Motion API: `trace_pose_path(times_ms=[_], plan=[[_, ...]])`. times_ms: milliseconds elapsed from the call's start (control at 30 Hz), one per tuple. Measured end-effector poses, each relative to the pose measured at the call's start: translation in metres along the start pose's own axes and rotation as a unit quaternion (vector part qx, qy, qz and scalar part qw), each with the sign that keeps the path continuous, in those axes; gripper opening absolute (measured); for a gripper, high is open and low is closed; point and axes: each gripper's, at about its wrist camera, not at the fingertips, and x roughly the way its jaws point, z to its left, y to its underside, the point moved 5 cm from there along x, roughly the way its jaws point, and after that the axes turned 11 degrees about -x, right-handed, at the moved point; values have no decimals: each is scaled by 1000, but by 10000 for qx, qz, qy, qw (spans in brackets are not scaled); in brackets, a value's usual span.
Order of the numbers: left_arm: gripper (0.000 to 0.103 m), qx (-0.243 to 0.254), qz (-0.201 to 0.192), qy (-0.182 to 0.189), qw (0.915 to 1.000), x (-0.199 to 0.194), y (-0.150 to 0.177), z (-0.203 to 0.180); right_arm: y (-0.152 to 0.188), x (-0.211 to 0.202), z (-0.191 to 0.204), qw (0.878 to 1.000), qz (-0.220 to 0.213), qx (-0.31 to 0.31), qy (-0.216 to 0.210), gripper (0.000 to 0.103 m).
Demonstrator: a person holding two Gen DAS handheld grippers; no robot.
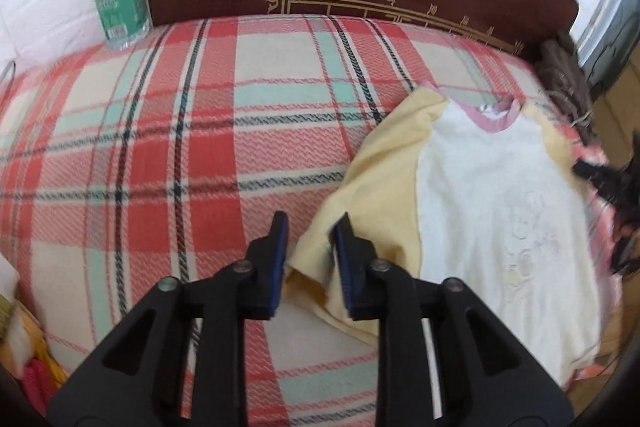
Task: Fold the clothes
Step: 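Lay the T-shirt flat on the bed and release both tools, then grasp the T-shirt hem with the right tool and pull it straight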
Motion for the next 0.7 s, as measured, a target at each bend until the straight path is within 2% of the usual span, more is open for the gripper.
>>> trace_pose_path(times_ms=[33, 67, 100, 200, 267, 333, 433, 467, 533, 600, 700], plan=[[47, -108, -47, 93, 9999, -6, 3, 3, 3, -4, -1, 9999, -64, 99, -44, 36], [63, -213, -98, 184, 9996, -13, 5, 7, 6, -10, -1, 9995, -176, 224, -127, 40], [71, -297, -151, 287, 9990, -19, 8, 10, 8, -17, 0, 9988, -294, 332, -218, 43], [73, -636, -18, 617, 9961, -30, 22, 20, 14, -40, 15, 9959, -619, 410, -522, 45], [73, -509, 102, 703, 9962, -29, 34, 15, 18, -53, 33, 9934, -792, 356, -755, 47], [73, -253, 171, 565, 9979, -20, 43, 6, 22, -64, 57, 9895, -937, 244, -1071, 48], [73, -250, 242, 506, 9981, -1, 46, 0, 27, -80, 94, 9796, -1156, 64, -1642, 49], [73, -288, 101, 550, 9980, 1, 42, 0, 29, -83, 106, 9770, -1171, -10, -1781, 51], [63, -251, -12, 554, 9981, 2, 37, -1, 35, -87, 125, 9748, -1119, -115, -1927, 58], [12, -260, 62, 635, 9976, 5, 33, -1, 40, -89, 139, 9739, -1045, -158, -2009, 58], [10, -142, 25, 474, 9988, 4, 28, -1, 48, -92, 151, 9740, -942, -136, -2056, 58]])
